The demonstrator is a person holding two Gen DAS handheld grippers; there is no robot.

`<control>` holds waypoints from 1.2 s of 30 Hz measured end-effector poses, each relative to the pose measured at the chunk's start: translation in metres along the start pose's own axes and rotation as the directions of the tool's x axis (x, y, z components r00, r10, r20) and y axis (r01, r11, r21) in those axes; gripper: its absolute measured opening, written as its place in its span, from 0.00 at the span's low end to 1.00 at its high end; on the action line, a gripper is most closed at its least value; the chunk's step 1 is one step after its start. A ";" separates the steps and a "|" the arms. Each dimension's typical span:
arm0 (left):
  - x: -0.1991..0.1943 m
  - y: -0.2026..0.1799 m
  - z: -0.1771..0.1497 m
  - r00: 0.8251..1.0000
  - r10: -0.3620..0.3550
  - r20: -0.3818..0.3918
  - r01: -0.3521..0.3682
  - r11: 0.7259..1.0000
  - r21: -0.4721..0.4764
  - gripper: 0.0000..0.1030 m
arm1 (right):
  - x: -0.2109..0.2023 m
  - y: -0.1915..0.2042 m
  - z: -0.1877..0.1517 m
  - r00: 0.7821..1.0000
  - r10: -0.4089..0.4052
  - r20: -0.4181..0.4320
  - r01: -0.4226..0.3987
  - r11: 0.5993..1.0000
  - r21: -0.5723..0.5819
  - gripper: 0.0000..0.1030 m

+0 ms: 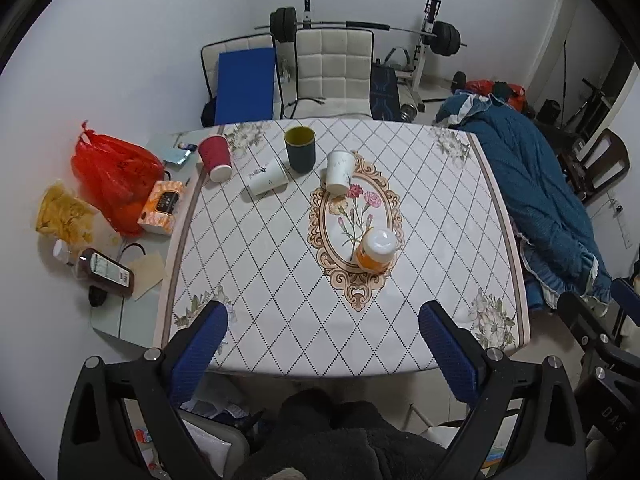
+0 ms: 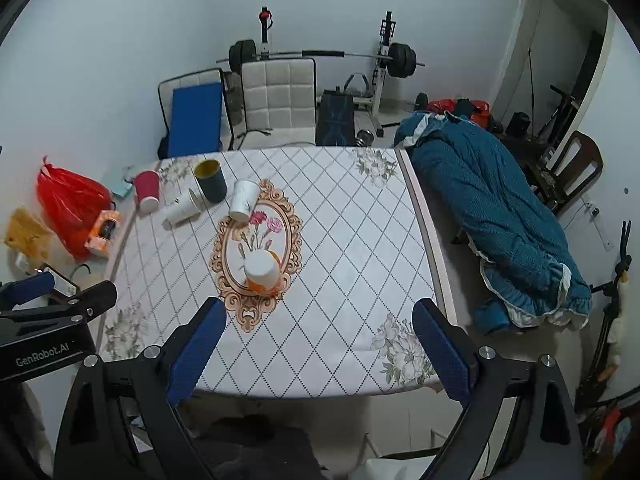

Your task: Flip cup upside down

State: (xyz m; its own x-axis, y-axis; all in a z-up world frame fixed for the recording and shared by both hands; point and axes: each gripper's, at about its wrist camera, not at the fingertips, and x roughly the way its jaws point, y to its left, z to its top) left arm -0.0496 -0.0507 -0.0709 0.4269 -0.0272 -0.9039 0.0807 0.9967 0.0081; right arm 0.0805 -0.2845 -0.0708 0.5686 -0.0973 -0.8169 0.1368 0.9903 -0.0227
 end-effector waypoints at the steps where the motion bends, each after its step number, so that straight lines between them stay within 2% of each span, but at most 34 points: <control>1: -0.006 -0.001 -0.001 1.000 0.000 0.006 0.000 1.000 0.002 0.95 | -0.007 -0.001 0.000 1.000 -0.001 0.007 0.001 1.000 -0.002 0.94; 7: -0.028 -0.005 -0.007 1.000 0.015 0.017 -0.015 1.000 0.002 0.95 | -0.040 -0.008 0.000 0.999 0.013 0.030 -0.013 1.000 0.000 0.94; 13: -0.033 -0.007 -0.013 1.000 0.006 0.001 -0.006 1.000 0.008 0.95 | -0.053 -0.012 -0.002 0.999 0.018 0.029 -0.018 1.000 0.007 0.94; 20: -0.036 -0.011 -0.016 1.000 -0.002 0.011 0.002 1.000 0.008 0.95 | -0.057 -0.015 -0.001 0.999 0.026 0.020 -0.026 1.000 0.012 0.95; 36: -0.044 -0.003 -0.015 0.998 0.032 0.053 -0.031 0.999 -0.033 0.99 | -0.047 -0.012 0.008 1.000 0.017 0.009 -0.017 1.000 0.000 0.97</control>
State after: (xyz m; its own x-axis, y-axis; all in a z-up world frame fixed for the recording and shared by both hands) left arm -0.0823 -0.0514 -0.0382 0.4768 0.0011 -0.8790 0.0379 0.9990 0.0218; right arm 0.0586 -0.2927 -0.0276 0.5783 -0.0818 -0.8117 0.1277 0.9918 -0.0090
